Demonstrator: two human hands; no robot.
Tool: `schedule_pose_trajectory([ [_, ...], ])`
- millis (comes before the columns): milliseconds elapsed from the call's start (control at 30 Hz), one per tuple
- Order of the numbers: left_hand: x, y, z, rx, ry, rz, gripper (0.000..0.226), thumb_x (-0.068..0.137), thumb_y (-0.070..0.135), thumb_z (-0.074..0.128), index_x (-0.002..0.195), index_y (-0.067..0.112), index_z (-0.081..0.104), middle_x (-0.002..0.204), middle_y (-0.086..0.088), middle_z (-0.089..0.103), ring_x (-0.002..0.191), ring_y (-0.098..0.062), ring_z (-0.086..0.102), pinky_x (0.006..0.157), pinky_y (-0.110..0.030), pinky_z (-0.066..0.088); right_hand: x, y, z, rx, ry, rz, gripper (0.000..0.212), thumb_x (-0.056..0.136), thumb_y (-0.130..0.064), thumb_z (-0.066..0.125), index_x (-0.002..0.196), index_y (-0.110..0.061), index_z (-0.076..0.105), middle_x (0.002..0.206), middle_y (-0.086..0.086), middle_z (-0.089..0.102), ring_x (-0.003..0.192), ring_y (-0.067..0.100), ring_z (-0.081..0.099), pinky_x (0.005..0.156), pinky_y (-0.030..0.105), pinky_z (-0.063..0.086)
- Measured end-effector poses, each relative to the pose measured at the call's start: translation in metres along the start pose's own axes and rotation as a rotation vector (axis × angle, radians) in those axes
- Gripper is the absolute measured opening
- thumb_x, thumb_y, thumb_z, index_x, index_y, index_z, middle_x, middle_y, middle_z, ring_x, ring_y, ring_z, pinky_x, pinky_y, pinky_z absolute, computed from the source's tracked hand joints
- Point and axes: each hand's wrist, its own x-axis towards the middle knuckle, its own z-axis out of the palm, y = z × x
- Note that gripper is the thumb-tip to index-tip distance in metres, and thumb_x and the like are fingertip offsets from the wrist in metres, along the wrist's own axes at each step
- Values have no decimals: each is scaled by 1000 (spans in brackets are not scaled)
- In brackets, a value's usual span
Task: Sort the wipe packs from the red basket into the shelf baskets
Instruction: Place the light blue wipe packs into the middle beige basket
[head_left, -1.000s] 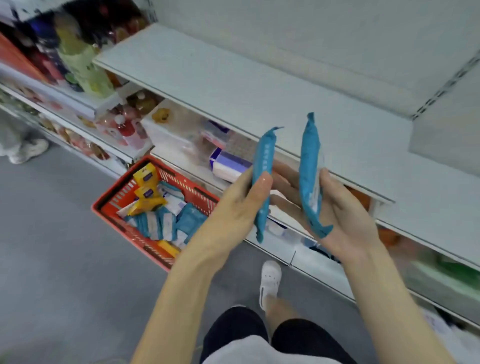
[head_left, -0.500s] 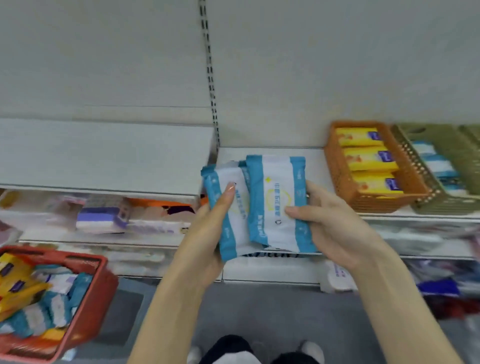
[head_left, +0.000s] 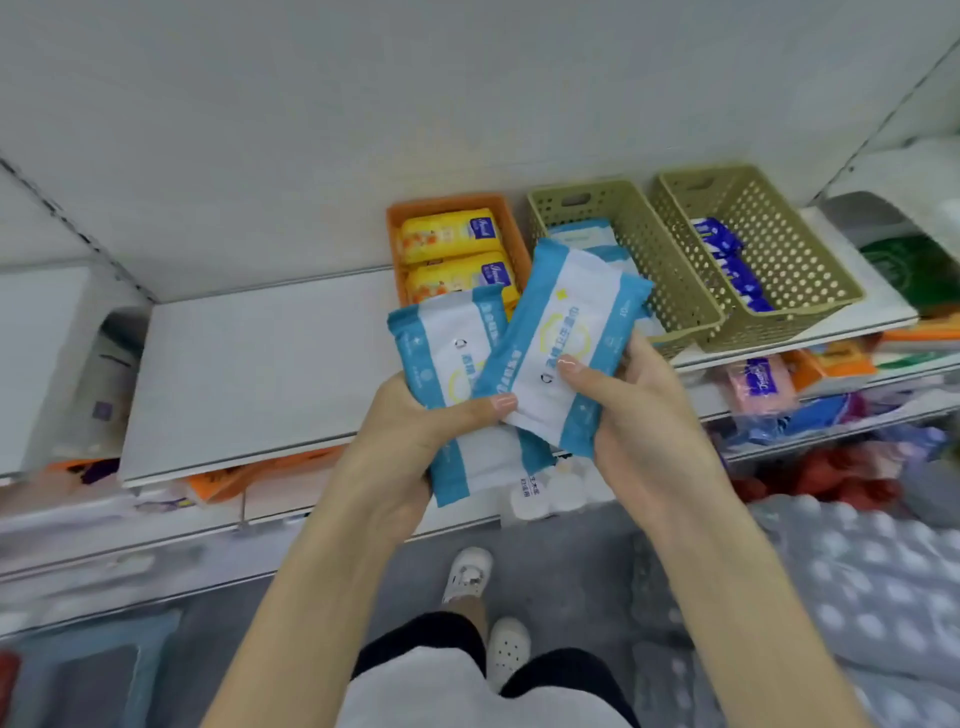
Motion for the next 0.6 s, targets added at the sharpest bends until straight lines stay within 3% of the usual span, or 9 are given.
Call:
schedule_pose_trajectory([
  [167, 51, 19, 22, 12, -29, 5, 48, 59, 6, 70, 107, 6, 65, 98, -8, 75, 82, -20, 73, 65, -32, 60, 33, -18, -12, 123, 117, -46, 39, 90, -2, 53, 129, -5, 51, 126, 14, 62, 117, 28, 60, 100, 49, 47],
  [267, 81, 29, 32, 83, -88, 38, 52, 59, 8, 70, 111, 7, 63, 99, -6, 75, 84, -20, 72, 69, -34, 60, 52, -32, -25, 173, 182, -57, 36, 91, -16, 53, 127, -10, 55, 125, 9, 64, 117, 23, 60, 104, 45, 42],
  [333, 99, 32, 37, 159, -133, 46, 50, 60, 9, 70, 109, 11, 63, 96, -2, 75, 81, -18, 72, 63, -30, 58, 64, -42, -40, 168, 273, -68, 26, 93, -22, 52, 116, -14, 62, 115, 5, 69, 103, 19, 65, 96, 40, 46],
  [433, 120, 33, 42, 243, -202, 13, 47, 62, 7, 70, 108, 11, 63, 99, -4, 75, 84, -20, 72, 64, -30, 58, 79, -50, -65, 75, 371, -43, 13, 93, -25, 54, 92, -19, 66, 86, -3, 74, 76, 10, 67, 75, 28, 52],
  [600, 142, 27, 36, 332, -229, -91, 46, 61, 5, 76, 104, 14, 64, 97, -1, 75, 85, -19, 72, 67, -29, 59, 92, -43, -102, -157, 361, 41, 20, 76, -27, 62, 71, -11, 73, 78, -1, 74, 70, 9, 67, 64, 23, 56],
])
